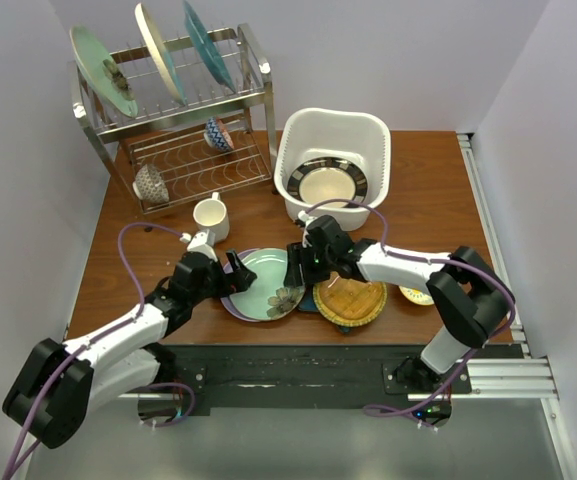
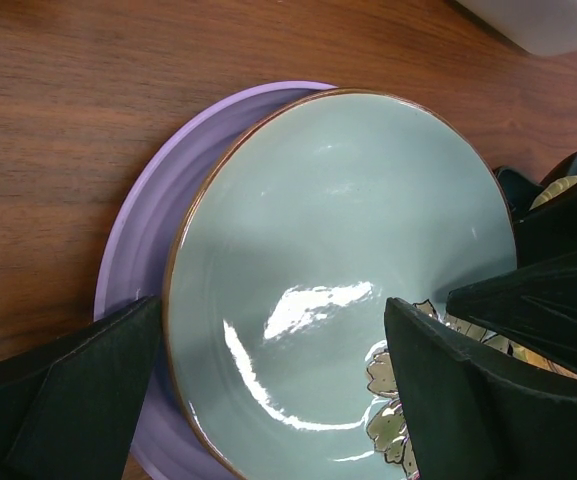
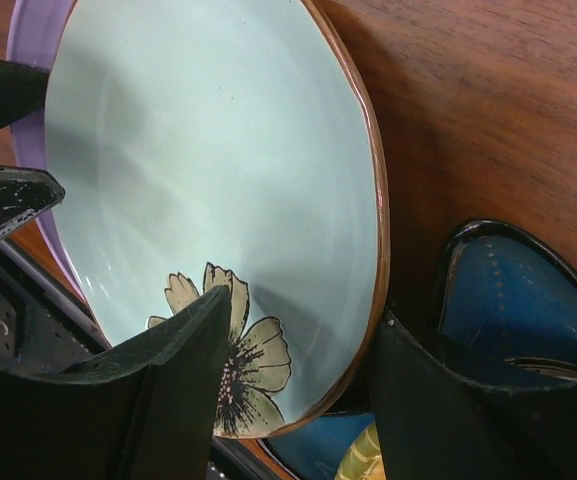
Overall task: Place the plates into the plastic bin on the countertop
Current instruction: Pick up the plate at the center of the board.
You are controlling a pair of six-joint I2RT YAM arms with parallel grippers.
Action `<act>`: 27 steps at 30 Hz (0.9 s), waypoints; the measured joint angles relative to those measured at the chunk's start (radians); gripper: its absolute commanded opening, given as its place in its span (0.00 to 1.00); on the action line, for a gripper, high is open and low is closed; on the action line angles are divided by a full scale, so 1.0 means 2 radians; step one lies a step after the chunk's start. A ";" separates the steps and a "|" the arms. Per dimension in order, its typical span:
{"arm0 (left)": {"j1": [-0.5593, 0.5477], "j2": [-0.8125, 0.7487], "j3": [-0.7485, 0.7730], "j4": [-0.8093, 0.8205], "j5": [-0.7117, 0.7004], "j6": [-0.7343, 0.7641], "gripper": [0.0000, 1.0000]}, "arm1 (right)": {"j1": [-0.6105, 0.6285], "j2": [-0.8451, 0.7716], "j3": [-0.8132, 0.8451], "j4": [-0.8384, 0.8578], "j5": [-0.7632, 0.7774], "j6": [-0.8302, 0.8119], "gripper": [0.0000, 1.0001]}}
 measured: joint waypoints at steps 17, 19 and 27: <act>-0.002 -0.031 -0.014 -0.026 0.002 -0.001 0.97 | -0.001 -0.050 -0.015 0.006 -0.047 0.028 0.55; -0.002 -0.032 -0.014 -0.027 0.002 -0.001 0.97 | -0.001 -0.052 -0.015 0.006 -0.051 0.031 0.55; -0.002 -0.021 -0.013 -0.027 0.003 -0.001 0.97 | -0.001 -0.068 -0.015 0.006 -0.069 0.038 0.53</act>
